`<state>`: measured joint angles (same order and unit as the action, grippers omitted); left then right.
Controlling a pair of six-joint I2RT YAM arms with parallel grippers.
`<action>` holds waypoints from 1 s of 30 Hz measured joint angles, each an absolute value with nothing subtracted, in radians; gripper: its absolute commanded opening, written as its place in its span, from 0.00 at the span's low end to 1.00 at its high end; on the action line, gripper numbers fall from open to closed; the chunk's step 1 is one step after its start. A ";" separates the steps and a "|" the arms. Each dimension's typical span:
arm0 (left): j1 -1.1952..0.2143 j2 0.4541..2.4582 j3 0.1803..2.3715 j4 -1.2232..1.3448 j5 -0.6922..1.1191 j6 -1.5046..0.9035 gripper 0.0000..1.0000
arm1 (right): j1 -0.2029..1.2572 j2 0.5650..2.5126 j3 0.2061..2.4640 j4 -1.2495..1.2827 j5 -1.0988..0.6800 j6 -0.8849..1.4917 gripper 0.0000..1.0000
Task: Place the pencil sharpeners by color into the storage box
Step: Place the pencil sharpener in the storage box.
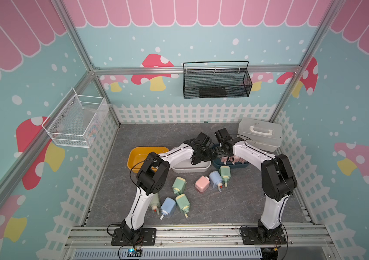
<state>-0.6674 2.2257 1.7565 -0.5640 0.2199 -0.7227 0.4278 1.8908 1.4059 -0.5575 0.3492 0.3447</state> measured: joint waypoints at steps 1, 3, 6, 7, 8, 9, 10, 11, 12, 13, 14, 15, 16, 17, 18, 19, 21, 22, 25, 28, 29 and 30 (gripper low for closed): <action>-0.667 2.226 1.757 -0.564 0.220 -0.723 0.99 | 0.429 1.891 1.406 -0.558 0.352 0.345 0.62; -0.667 2.226 1.757 -0.564 0.220 -0.723 0.99 | 0.432 1.891 1.406 -0.561 0.357 0.344 0.60; -0.667 2.226 1.756 -0.564 0.220 -0.723 0.99 | 0.433 1.891 1.406 -0.562 0.361 0.344 0.60; -0.667 2.226 1.756 -0.564 0.220 -0.722 0.99 | 0.434 1.891 1.406 -0.562 0.362 0.344 0.59; -0.667 2.226 1.755 -0.564 0.220 -0.723 0.99 | 0.434 1.891 1.406 -0.562 0.363 0.344 0.58; -0.667 2.226 1.754 -0.564 0.220 -0.722 0.99 | 0.434 1.891 1.406 -0.563 0.363 0.344 0.56; -0.667 2.226 1.753 -0.564 0.218 -0.722 0.99 | 0.434 1.891 1.406 -0.565 0.365 0.345 0.55; -0.667 2.226 1.753 -0.564 0.216 -0.722 0.99 | 0.434 1.891 1.406 -0.567 0.365 0.346 0.54; -0.667 2.226 1.752 -0.564 0.216 -0.723 0.99 | 0.434 1.891 1.406 -0.568 0.366 0.347 0.54; -0.667 2.226 1.752 -0.564 0.214 -0.722 0.99 | 0.434 1.891 1.406 -0.570 0.368 0.349 0.54; -0.667 2.226 1.752 -0.564 0.213 -0.722 0.99 | 0.434 1.891 1.408 -0.575 0.371 0.351 0.54; -0.667 2.226 1.751 -0.564 0.213 -0.722 0.99 | 0.434 1.891 1.412 -0.581 0.374 0.354 0.54; -0.667 2.226 1.750 -0.564 0.213 -0.722 0.99 | 0.434 1.891 1.418 -0.590 0.374 0.358 0.54; -0.667 2.226 1.750 -0.564 0.213 -0.722 0.99 | 0.434 1.891 1.421 -0.599 0.374 0.364 0.54; -0.667 2.226 1.750 -0.564 0.213 -0.722 0.99 | 0.434 1.891 1.422 -0.606 0.374 0.369 0.54; -0.667 2.226 1.750 -0.564 0.213 -0.722 0.99 | 0.434 1.891 1.422 -0.614 0.375 0.373 0.55; -0.667 2.226 1.750 -0.564 0.213 -0.722 0.99 | 0.435 1.891 1.423 -0.620 0.376 0.376 0.55; -0.667 2.226 1.749 -0.564 0.212 -0.722 0.99 | 0.437 1.891 1.423 -0.624 0.376 0.378 0.55; -0.667 2.226 1.749 -0.564 0.213 -0.722 0.99 | 0.440 1.891 1.429 -0.639 0.377 0.380 0.57; -0.667 2.226 1.749 -0.564 0.213 -0.722 0.99 | 0.440 1.891 1.440 -0.660 0.374 0.384 0.58; -0.667 2.226 1.749 -0.564 0.213 -0.722 0.99 | 0.440 1.891 1.444 -0.667 0.372 0.384 0.59; -0.667 2.226 1.749 -0.564 0.213 -0.722 0.99 | 0.440 1.891 1.446 -0.671 0.369 0.384 0.60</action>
